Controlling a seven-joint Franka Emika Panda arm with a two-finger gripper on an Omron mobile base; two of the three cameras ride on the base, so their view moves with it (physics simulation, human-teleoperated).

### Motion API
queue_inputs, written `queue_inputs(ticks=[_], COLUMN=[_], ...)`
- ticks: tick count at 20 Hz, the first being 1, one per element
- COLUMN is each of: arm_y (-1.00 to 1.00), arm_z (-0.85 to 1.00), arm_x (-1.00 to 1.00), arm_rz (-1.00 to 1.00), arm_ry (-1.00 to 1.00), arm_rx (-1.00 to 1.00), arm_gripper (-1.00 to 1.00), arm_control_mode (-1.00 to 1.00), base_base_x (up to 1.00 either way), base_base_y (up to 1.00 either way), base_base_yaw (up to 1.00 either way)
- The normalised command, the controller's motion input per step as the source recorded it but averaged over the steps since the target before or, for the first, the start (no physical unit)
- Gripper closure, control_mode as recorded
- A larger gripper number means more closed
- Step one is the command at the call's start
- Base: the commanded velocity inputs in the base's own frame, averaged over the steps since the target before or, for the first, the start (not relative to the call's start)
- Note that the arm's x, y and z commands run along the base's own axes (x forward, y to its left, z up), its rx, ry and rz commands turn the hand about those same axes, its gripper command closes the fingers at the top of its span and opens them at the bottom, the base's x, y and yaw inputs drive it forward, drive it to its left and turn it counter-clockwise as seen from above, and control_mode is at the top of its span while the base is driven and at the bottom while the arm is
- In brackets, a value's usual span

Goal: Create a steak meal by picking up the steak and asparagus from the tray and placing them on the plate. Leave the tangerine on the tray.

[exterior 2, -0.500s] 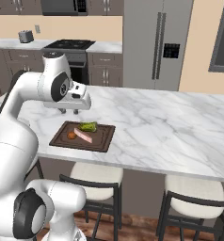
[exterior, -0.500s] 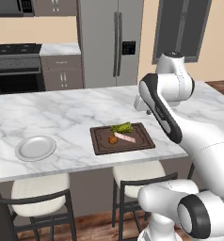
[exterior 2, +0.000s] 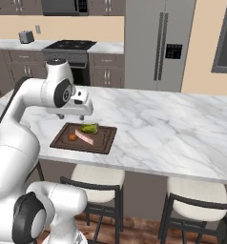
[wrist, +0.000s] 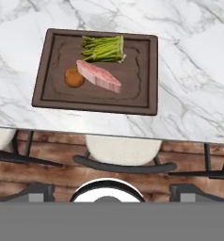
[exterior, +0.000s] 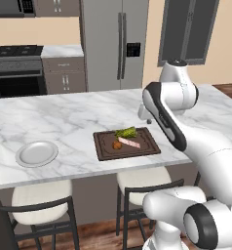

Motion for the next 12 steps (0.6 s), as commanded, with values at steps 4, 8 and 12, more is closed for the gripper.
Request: queue_inputs(ticks=[4, 8, 12], arm_y=[0.0, 0.0, 0.0], arm_z=[-0.31, -0.29, -0.39], arm_x=[0.28, 0.36, 0.38], arm_rz=[0.01, 0.01, 0.02], arm_ry=[0.0, 0.0, 0.0], arm_rx=[0.0, 0.0, 0.0], arm_gripper=[-1.0, -1.0, -1.0], arm_control_mode=[-1.0, -1.0, -1.0], base_base_x=[0.0, 0.0, 0.0], base_base_y=[0.0, 0.0, 0.0], base_base_yaw=[0.0, 0.0, 0.0])
